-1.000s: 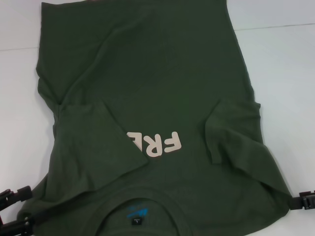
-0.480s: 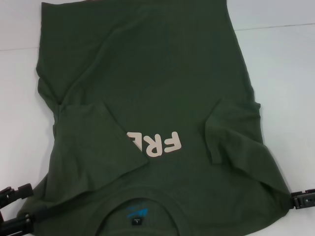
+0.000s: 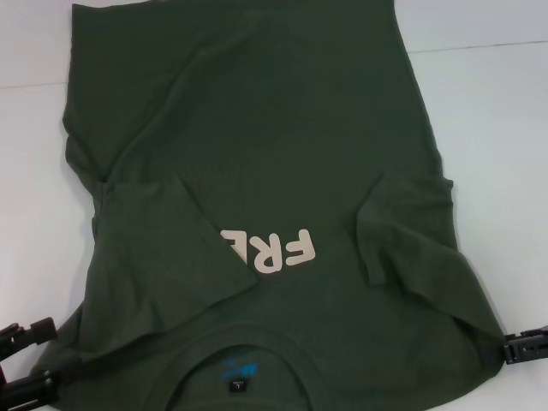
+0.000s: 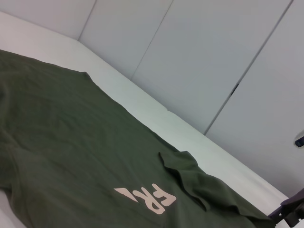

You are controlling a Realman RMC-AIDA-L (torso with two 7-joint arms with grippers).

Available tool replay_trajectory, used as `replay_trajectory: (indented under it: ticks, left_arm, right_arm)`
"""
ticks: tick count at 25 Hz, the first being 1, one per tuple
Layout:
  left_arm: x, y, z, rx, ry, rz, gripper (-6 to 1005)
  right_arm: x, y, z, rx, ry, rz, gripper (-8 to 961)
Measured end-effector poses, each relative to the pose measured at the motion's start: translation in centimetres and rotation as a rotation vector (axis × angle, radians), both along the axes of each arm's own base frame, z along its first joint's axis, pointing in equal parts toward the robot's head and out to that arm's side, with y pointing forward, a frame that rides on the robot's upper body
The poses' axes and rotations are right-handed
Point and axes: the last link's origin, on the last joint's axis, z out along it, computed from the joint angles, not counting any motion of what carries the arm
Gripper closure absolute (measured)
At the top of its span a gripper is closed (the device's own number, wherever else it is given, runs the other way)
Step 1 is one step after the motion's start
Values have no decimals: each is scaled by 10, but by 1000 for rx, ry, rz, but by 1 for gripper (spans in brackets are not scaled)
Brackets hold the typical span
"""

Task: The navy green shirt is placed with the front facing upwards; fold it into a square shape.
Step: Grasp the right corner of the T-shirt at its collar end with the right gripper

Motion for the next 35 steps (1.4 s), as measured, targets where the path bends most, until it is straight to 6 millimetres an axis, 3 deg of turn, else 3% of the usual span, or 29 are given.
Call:
replay_trajectory:
  ticks: [21,35]
  left_arm:
    - [-1,4,1,11,14,-4,95]
    - [-1,7,1,17,23,-3,94]
  right_arm:
    - [-4,9,-7,-40,-31,-35,239]
    - [2,11,1,10,-36,-55,244]
